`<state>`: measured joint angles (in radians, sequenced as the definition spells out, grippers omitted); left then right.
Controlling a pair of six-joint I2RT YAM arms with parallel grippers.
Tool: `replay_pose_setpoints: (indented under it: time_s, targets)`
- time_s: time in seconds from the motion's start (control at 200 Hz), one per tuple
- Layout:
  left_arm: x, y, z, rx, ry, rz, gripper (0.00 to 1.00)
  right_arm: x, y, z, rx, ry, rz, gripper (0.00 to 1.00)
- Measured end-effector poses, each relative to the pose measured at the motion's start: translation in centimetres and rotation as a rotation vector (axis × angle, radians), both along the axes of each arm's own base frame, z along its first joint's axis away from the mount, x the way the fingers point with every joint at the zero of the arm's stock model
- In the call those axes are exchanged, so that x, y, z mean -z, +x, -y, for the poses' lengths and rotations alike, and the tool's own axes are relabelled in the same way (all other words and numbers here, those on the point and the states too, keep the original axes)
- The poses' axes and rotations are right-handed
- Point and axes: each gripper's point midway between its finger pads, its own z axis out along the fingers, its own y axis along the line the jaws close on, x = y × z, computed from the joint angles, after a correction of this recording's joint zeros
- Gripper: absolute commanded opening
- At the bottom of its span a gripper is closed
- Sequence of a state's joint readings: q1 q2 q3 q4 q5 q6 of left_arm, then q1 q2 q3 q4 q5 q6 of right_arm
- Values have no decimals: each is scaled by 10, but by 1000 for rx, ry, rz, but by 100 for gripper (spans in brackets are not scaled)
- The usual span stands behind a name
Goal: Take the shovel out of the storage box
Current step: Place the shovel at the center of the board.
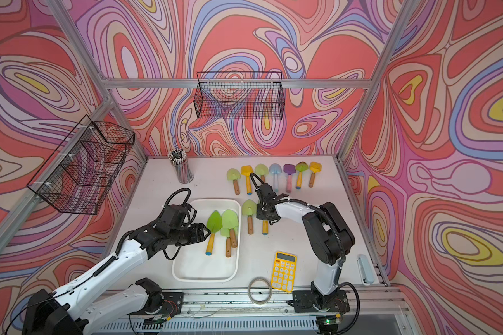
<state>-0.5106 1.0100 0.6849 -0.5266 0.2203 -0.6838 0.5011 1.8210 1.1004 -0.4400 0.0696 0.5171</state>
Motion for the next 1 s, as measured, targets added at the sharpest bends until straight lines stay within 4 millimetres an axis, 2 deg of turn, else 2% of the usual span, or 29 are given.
replay_pose_setpoints:
  time_s: [0.205, 0.456, 0.631, 0.711, 0.881, 1.002]
  targets:
    - [0, 0, 0, 0, 0, -1, 71, 6, -7, 5, 2, -17, -26, 37]
    - [1, 0, 0, 0, 3, -4, 71, -2, -15, 10, 2, -28, -34, 42]
    - [11, -2, 3, 14, 32, -30, 71, -41, -15, 9, 0, 13, 34, 44]
    - [17, -4, 5, 28, 59, -45, 68, -65, -14, 8, -2, 40, 78, 44]
    - [26, -4, 14, 64, 145, -72, 61, -115, -14, 3, -16, 120, 177, 37]
    - [36, -5, 18, 89, 236, -91, 59, -136, -18, 1, -26, 162, 216, 33]
